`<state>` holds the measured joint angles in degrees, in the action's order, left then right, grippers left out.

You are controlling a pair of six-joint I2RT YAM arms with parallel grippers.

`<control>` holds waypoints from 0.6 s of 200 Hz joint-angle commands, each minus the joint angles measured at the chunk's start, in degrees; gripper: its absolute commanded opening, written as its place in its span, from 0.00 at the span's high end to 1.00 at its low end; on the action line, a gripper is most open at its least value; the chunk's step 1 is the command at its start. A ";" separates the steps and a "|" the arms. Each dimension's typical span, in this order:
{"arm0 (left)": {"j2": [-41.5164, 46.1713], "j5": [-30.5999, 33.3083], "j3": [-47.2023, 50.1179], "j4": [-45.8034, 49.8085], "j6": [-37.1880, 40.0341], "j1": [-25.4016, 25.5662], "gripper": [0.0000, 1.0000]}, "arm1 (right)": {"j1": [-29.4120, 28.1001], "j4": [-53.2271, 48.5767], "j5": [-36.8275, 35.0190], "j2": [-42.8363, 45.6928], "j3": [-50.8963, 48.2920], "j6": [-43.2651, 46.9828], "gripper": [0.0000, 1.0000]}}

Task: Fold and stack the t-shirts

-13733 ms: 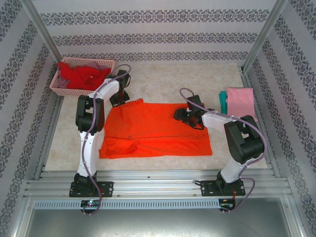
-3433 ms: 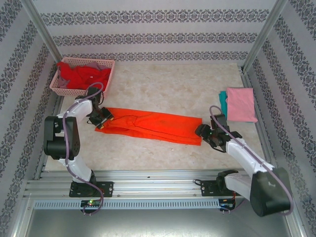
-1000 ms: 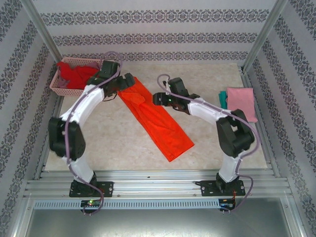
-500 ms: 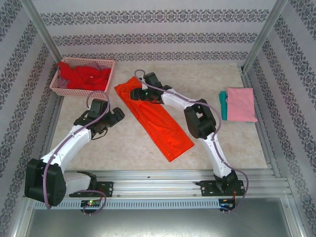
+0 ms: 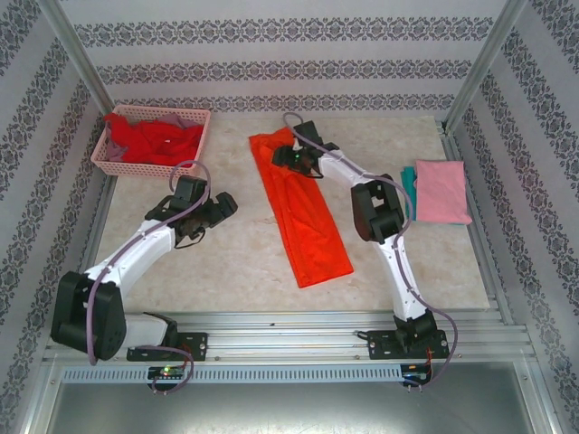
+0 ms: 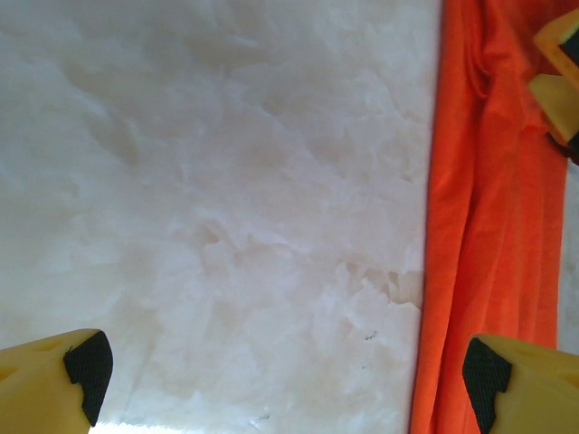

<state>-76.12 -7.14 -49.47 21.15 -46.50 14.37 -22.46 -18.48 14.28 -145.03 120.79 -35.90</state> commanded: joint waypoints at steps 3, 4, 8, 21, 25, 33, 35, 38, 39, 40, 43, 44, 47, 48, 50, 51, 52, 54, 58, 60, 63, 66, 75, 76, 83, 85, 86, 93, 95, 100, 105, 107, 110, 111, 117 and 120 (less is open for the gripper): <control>-4.74 -1.76 -4.53 -2.16 4.22 1.56 0.00 | 3.44 -3.52 -5.96 3.53 -5.49 -1.86 0.35; -5.00 -1.84 -4.73 -2.16 4.31 1.64 0.00 | 3.59 -3.42 -5.99 3.71 -5.79 -1.92 0.35; -5.88 -2.30 -5.33 -2.21 4.65 1.82 0.00 | 4.19 -2.99 -6.10 4.38 -6.83 -2.04 0.35; -8.31 -4.11 -6.86 -3.45 5.16 2.75 0.00 | 6.05 -1.00 -4.91 6.78 -10.55 -2.42 0.35; -8.90 -4.66 -7.08 -4.10 5.19 3.12 0.00 | 6.56 -0.05 -4.05 7.55 -11.77 -2.42 0.35; -10.11 -5.53 -7.68 -5.33 5.25 3.92 0.00 | 7.48 1.68 -2.11 9.06 -13.81 -2.27 0.35; -10.35 -5.70 -7.79 -5.68 5.32 4.13 0.00 | 7.64 2.19 -1.81 9.42 -14.29 -2.14 0.35; -10.75 -5.99 -8.01 -6.12 5.28 4.48 0.00 | 7.88 2.81 -1.05 9.99 -14.92 -1.89 0.35; -10.95 -6.06 -8.14 -6.29 5.33 4.59 0.00 | 7.96 3.04 -0.77 10.10 -15.17 -1.80 0.35; -11.10 -6.14 -8.25 -6.42 5.35 4.65 0.00 | 8.00 3.25 -0.54 10.24 -15.46 -1.67 0.35; -11.54 -6.21 -8.46 -6.68 5.50 5.02 0.00 | 8.17 3.91 0.00 11.01 -16.07 -1.33 0.35; -11.65 -6.26 -8.54 -6.84 5.52 5.17 0.00 | 8.20 4.12 0.11 11.27 -16.31 -1.21 0.35; -12.04 -6.35 -8.94 -7.10 5.54 5.36 0.00 | 8.36 4.68 0.70 11.98 -17.04 -0.76 0.35; -12.22 -6.37 -9.00 -7.13 5.59 5.52 0.00 | 8.47 4.77 0.85 12.19 -17.28 -0.63 0.35; -12.52 -6.33 -9.22 -7.29 5.69 5.81 0.00 | 8.52 5.01 1.19 12.68 -17.72 -0.30 0.34; -12.72 -6.32 -9.36 -7.37 5.70 5.96 0.00 | 8.50 5.15 1.32 12.94 -17.97 -0.22 0.34; -12.86 -6.31 -9.48 -7.40 5.76 6.08 0.00 | 8.49 5.27 1.43 13.20 -18.27 -0.04 0.34; -13.23 -6.38 -9.74 -7.49 5.84 6.36 0.00 | 8.68 5.33 1.55 13.77 -18.72 0.39 0.34; -13.93 -6.24 -10.44 -7.46 6.11 6.95 0.00 | 8.98 5.59 1.78 14.94 -19.84 1.16 0.33; -14.25 -6.23 -10.81 -7.44 6.26 7.24 0.00 | 9.07 5.79 1.80 15.63 -20.58 1.53 0.33; -14.76 -6.12 -11.26 -7.29 6.50 7.73 0.00 | 9.29 6.28 1.80 16.79 -21.80 2.05 0.33; -15.25 -5.99 -12.01 -7.14 6.77 8.15 0.00 | 9.46 6.92 1.73 17.97 -23.29 2.47 0.32; -16.98 -5.22 -14.04 -6.21 7.81 9.75 0.00 | 10.36 9.62 1.31 21.82 -28.21 3.27 0.32; -17.15 -5.06 -14.32 -6.08 7.95 9.86 0.00 | 10.43 9.88 1.29 22.34 -28.84 3.28 0.31; -18.36 -4.06 -16.11 -5.25 8.90 11.27 0.00 | 11.35 12.02 0.89 25.49 -33.09 3.26 0.31; -18.85 -3.79 -16.65 -5.00 9.30 11.68 0.00 | 11.73 12.60 0.80 26.42 -34.31 3.13 0.31; -19.09 -3.69 -16.94 -4.90 9.49 11.88 0.00 | 11.82 12.90 0.73 26.93 -34.92 3.12 0.31; -20.66 -2.85 -19.02 -4.11 10.71 13.39 0.00 | 12.95 14.58 0.58 29.97 -39.14 2.75 0.31; -21.18 -2.70 -19.59 -3.86 11.01 13.84 0.00 | 13.31 15.04 0.44 30.79 -40.33 2.59 0.31; -22.46 -2.39 -21.20 -3.23 11.90 14.80 0.00 | 14.15 16.26 0.29 32.59 -43.28 2.15 0.31; -23.88 -2.13 -22.90 -2.63 12.82 15.90 0.00 | 15.07 17.14 0.25 34.72 -45.80 1.63 0.31; -24.49 -2.10 -23.64 -2.37 13.16 16.29 0.00 | 15.40 17.55 0.16 35.47 -46.98 1.47 0.31; -25.34 -1.98 -24.74 -2.01 13.71 16.95 0.00 | 16.03 18.12 0.24 36.57 -48.78 1.26 0.31; -25.68 -1.91 -25.07 -1.91 13.89 17.15 0.00 | 16.03 18.12 0.24 36.57 -48.78 1.26 0.31; -27.64 -1.92 -27.32 -1.01 14.87 18.44 0.01 | 16.99 19.15 0.35 38.57 -51.79 0.83 0.31; -28.48 -2.11 -28.50 -0.57 15.30 19.02 0.02 | 17.41 19.63 0.42 39.44 -53.19 0.69 0.31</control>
<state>-99.44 -10.59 -71.07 17.63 -37.41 28.84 -9.06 -5.96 14.74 -112.95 76.23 -34.57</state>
